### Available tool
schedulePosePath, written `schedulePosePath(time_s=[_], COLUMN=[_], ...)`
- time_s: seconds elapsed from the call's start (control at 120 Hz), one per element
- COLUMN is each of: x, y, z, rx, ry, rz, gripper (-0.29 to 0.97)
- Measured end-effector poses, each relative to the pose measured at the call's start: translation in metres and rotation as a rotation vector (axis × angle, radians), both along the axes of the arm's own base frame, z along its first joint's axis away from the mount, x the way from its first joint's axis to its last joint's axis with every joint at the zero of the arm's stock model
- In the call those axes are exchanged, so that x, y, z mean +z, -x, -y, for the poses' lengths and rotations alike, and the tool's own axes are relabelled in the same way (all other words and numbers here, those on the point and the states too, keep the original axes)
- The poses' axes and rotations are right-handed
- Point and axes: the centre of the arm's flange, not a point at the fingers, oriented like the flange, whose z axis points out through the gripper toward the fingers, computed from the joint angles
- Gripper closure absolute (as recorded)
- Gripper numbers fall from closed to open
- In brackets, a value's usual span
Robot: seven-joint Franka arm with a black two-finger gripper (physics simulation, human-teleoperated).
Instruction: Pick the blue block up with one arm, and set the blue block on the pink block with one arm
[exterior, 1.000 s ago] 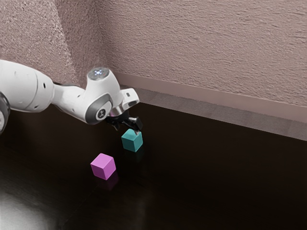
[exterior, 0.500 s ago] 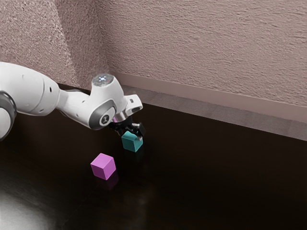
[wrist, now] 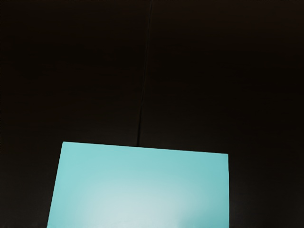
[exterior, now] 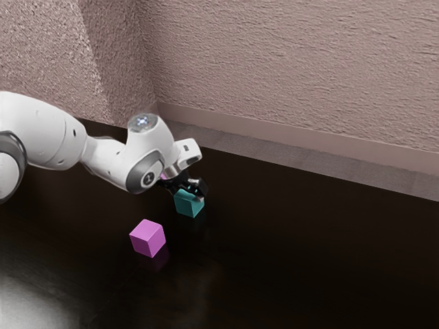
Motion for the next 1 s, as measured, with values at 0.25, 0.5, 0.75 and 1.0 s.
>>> schedulePosePath(time_s=[0.25, 0.5, 0.75, 1.0], x=[0.0002, -0.0032, -0.0041, -0.0019], y=[0.0006, 0.0042, 0.0057, 0.0047], z=[-0.0003, -0.0036, -0.0039, -0.0068], rx=[-0.002, 0.0, -0.002, 0.001], ry=[0.004, 0.005, 0.01, 0.012], rz=[0.034, 0.049, 0.078, 0.097], gripper=[0.0, 0.01, 0.02, 0.04])
